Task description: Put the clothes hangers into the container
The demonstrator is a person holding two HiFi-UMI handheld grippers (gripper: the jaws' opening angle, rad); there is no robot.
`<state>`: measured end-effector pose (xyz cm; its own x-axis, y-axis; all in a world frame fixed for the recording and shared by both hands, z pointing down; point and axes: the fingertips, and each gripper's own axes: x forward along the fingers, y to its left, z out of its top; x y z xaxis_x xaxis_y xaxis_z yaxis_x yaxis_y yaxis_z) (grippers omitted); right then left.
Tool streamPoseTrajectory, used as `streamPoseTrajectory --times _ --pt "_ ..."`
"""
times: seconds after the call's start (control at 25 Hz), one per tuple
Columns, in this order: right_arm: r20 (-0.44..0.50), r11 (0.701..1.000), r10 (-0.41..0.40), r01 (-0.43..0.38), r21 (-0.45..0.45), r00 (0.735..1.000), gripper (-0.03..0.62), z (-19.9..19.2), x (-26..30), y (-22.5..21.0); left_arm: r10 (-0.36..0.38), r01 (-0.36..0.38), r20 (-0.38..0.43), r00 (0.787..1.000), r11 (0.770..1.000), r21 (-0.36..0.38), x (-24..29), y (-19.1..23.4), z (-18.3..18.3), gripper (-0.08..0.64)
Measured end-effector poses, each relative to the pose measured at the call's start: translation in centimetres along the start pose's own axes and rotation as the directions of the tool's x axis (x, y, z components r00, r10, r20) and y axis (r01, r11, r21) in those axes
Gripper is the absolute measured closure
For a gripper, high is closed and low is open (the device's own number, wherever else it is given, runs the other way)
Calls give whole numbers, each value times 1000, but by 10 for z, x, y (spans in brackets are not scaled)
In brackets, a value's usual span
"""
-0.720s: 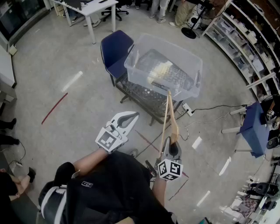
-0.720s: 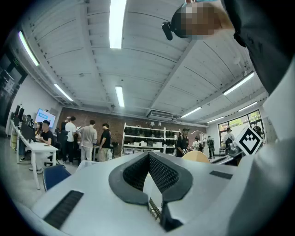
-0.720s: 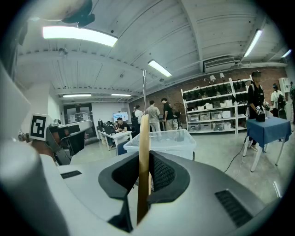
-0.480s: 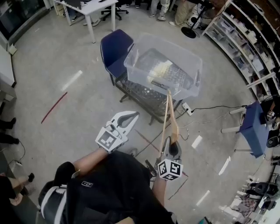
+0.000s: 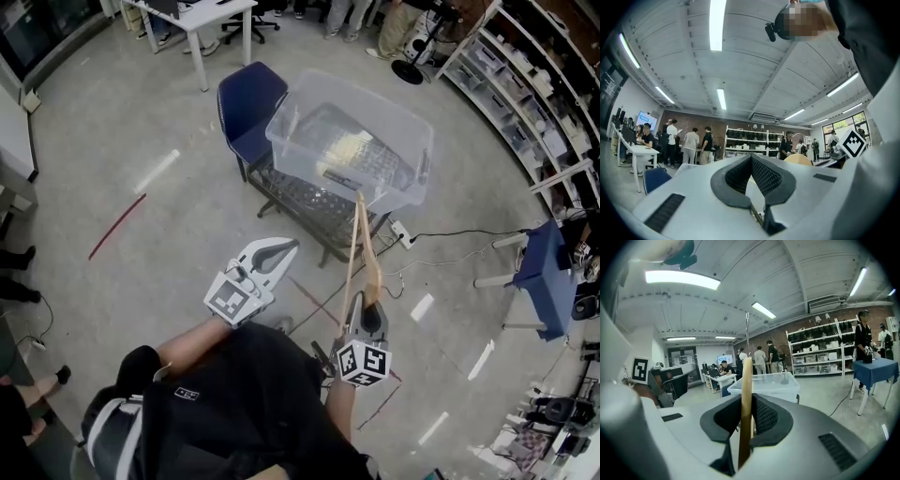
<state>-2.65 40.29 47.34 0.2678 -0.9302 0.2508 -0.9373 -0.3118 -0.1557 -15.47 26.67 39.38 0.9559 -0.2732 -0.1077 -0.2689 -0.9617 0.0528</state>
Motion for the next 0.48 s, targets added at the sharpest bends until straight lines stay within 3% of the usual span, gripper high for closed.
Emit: streamPoseTrajectory --times 0.48 --pt "-6 998 58 -57 4 998 523 -20 -14 -58 40 -40 -17 999 999 20 24 -50 -22 535"
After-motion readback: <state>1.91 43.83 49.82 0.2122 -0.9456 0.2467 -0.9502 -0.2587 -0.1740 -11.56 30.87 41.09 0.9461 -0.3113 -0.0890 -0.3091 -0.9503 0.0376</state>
